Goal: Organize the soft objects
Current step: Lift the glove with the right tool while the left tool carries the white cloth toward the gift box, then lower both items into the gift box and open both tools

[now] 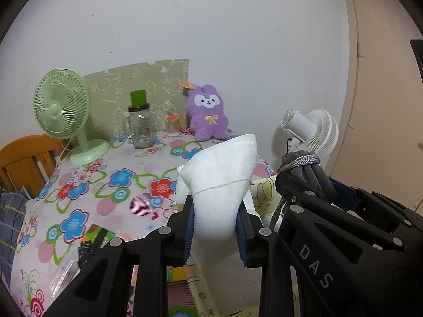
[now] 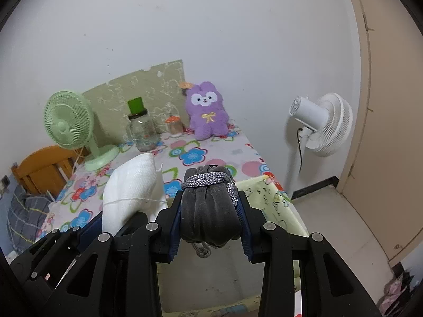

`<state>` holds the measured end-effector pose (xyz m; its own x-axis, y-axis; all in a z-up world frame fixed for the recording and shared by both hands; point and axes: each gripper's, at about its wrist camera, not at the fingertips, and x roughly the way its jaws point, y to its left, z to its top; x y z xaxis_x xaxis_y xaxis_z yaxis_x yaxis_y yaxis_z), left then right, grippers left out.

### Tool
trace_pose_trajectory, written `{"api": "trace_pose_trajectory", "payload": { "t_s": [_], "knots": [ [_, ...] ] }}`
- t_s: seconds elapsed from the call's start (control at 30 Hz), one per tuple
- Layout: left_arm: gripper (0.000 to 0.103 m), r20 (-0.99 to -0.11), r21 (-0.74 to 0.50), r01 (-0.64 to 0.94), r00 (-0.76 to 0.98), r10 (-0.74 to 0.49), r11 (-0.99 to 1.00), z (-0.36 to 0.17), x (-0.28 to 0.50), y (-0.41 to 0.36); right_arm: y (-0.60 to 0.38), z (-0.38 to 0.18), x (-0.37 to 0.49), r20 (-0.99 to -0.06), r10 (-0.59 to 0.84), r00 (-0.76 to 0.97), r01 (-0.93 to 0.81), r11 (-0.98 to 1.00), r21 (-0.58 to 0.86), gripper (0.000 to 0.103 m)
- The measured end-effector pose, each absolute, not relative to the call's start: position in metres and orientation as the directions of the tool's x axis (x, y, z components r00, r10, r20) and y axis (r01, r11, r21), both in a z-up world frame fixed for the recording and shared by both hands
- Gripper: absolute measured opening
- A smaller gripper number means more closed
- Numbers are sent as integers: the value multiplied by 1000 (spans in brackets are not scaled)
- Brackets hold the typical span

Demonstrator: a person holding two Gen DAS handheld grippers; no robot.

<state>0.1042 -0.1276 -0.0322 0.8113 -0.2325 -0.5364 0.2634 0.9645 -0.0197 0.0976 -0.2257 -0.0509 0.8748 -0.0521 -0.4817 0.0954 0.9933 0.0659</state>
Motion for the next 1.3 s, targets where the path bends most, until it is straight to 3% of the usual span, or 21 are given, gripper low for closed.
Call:
{"api": "trace_pose_trajectory", "payload": {
  "t_s": [0.43, 0.73, 0.93, 1.0, 1.03, 1.1, 1.17, 1.3],
  "knots": [
    [28, -597, -13, 316, 758, -261, 949, -59, 130, -147, -248, -76, 122, -549, -80, 832, 147, 986, 79, 40],
    [31, -591, 25, 350, 761, -268, 936, -59, 138, -152, -252, -79, 130, -558, -75, 826, 151, 984, 91, 40],
    [56, -595, 19, 355, 755, -275, 935, -57, 137, -153, -254, -79, 131, -561, -56, 826, 141, 984, 110, 45],
    [67, -601, 21, 352, 753, -269, 936, -56, 137, -153, -253, -78, 132, -564, -62, 824, 144, 984, 102, 53],
    [68, -601, 17, 348, 753, -268, 937, -55, 136, -153, -252, -78, 131, -562, -60, 825, 140, 985, 100, 61],
    [71, -599, 18, 341, 757, -263, 940, -54, 134, -152, -253, -76, 128, -553, -73, 830, 149, 984, 94, 65],
    [81, -603, 10, 346, 750, -270, 938, -53, 133, -152, -253, -74, 125, -549, -66, 833, 139, 986, 92, 77],
    [86, -594, 5, 364, 751, -290, 932, -49, 124, -153, -251, -70, 119, -535, -71, 842, 137, 987, 84, 83]
  ]
}}
